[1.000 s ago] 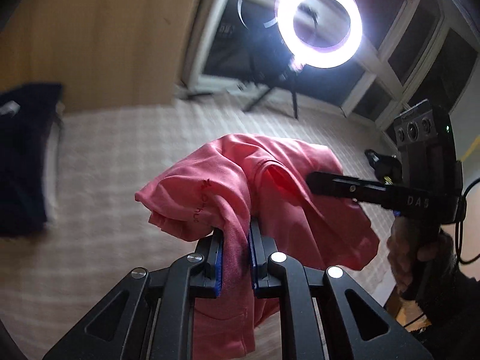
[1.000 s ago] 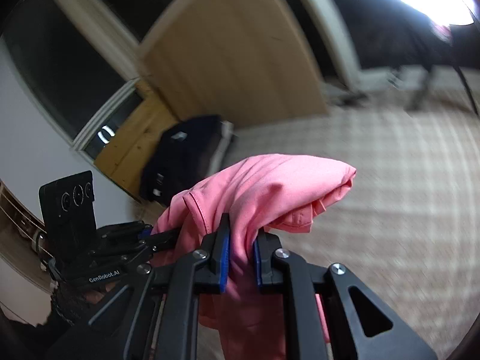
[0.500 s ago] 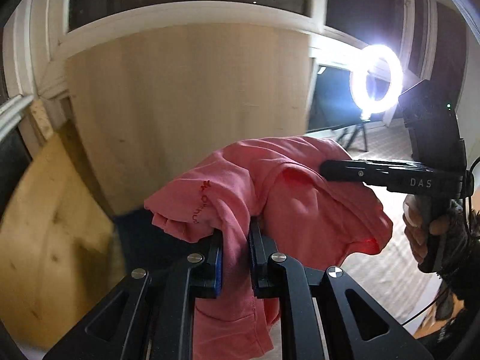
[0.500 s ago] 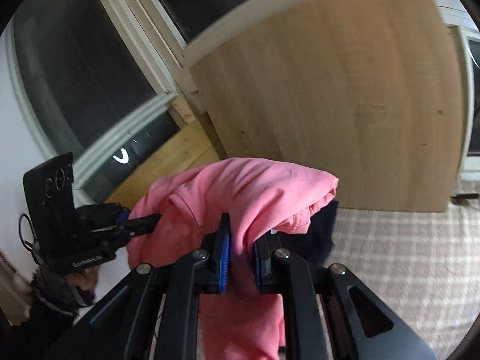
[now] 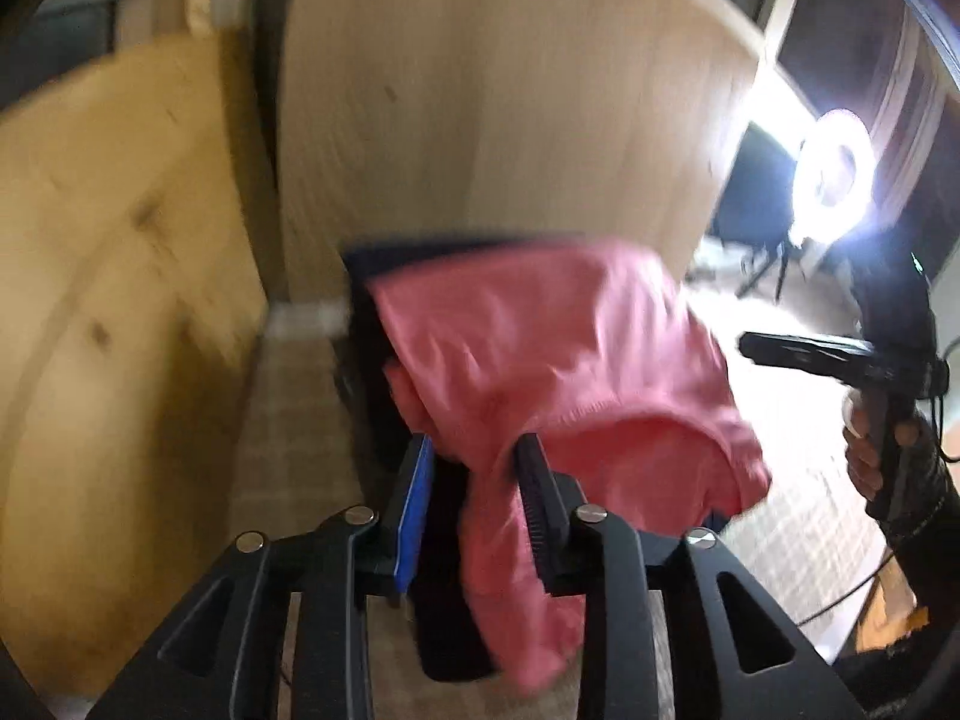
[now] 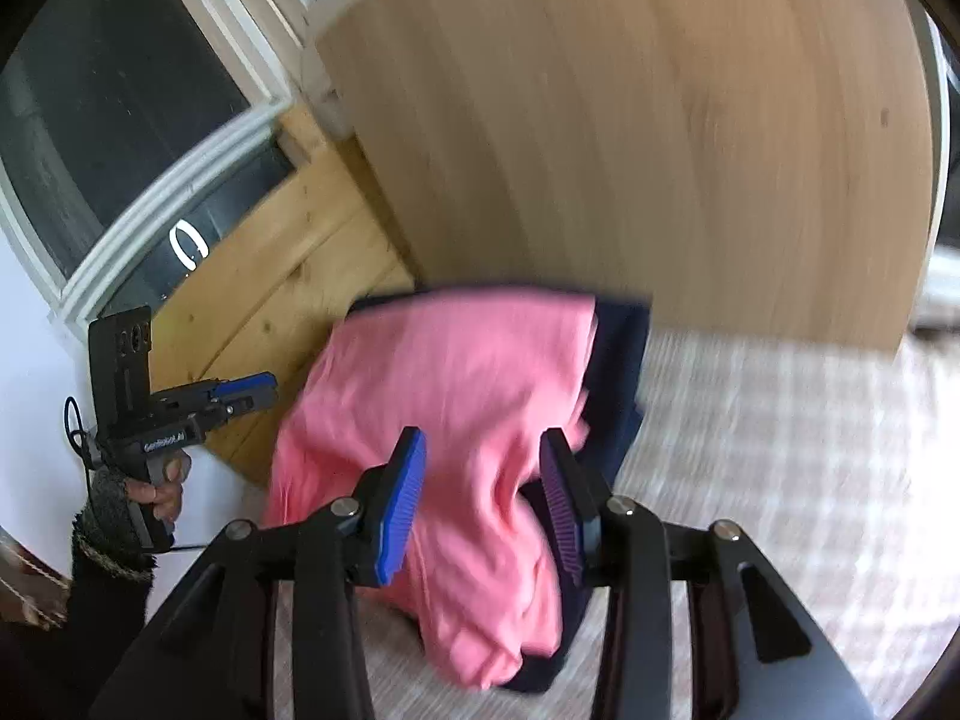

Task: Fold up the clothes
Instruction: 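Carry the folded shirt with both grippers onto the dark clothes stack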

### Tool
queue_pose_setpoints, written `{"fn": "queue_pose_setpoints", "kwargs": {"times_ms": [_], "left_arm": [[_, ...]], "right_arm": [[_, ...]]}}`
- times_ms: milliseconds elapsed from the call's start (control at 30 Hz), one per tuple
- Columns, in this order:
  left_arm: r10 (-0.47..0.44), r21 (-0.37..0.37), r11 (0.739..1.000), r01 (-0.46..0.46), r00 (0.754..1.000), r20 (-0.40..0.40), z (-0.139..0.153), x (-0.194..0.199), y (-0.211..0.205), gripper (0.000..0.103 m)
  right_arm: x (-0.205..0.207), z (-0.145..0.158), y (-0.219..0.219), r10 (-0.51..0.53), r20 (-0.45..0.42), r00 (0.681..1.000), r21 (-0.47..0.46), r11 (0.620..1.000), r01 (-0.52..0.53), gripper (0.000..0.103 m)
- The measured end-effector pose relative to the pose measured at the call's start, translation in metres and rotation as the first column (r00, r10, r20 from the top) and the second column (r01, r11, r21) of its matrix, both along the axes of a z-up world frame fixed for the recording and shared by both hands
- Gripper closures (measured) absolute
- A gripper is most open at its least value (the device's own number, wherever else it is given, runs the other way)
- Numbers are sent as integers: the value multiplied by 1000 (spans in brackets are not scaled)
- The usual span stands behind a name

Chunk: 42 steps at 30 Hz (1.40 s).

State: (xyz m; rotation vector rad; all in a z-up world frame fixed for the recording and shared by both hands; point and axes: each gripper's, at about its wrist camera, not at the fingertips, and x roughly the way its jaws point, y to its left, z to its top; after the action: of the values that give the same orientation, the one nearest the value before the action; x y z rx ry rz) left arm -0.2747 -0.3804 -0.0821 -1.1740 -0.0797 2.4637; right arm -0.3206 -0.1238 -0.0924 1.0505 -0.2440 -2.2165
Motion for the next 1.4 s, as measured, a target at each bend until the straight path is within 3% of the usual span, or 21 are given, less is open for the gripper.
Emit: {"fn": "queue_pose_setpoints", "kwargs": {"times_ms": [200,333,433,533,667,733,800,900,933,967,1000,1267,1400], "left_arm": [[11,-29,1000,-13,998,-59,13,-46,1,75],[-50,-131,990,44,998,-38,2,-80,26,75],[-123,-235,966,110,992,-39,-7,-91,48,75],[-166,-288,945,153,986,-18,-23,-95,58,75],[-169,-261,951,164,986,6,-25,-93,53,75],[-171,-244,955,170,985,17,-27,-93,50,78],[-178,-234,956,179,984,26,-30,-95,49,93],[-177,-225,957,181,983,38,-32,-97,48,101],[-174,-217,960,178,984,37,-32,-97,48,101],[-172,-210,962,175,985,36,-32,-97,47,101],[-170,-209,962,174,985,38,-31,-97,47,101],[-151,-249,959,136,987,-45,-1,-83,46,102],[-196,-277,945,172,979,-60,9,-85,50,101]], "right_arm": [[-44,-5,-15,8,-9,1000,78,997,-7,64],[-62,-23,-29,43,6,999,120,992,-43,64],[-70,-29,-33,60,24,998,117,991,-63,64],[-74,-36,-38,79,50,996,119,989,-84,64],[-71,-37,-38,63,30,998,176,982,-68,62],[-73,-35,-32,39,25,999,174,984,-43,50],[-76,-37,-30,40,45,998,153,987,-46,49],[-75,-40,-34,78,58,995,124,989,-85,50],[-73,-40,-36,93,59,994,116,988,-99,58],[-71,-40,-38,107,61,992,109,988,-113,84],[-69,-40,-40,120,63,991,101,987,-126,95],[-50,-7,-11,94,10,996,-10,996,-94,95],[-54,-13,-25,119,17,993,79,990,-120,92]]}}
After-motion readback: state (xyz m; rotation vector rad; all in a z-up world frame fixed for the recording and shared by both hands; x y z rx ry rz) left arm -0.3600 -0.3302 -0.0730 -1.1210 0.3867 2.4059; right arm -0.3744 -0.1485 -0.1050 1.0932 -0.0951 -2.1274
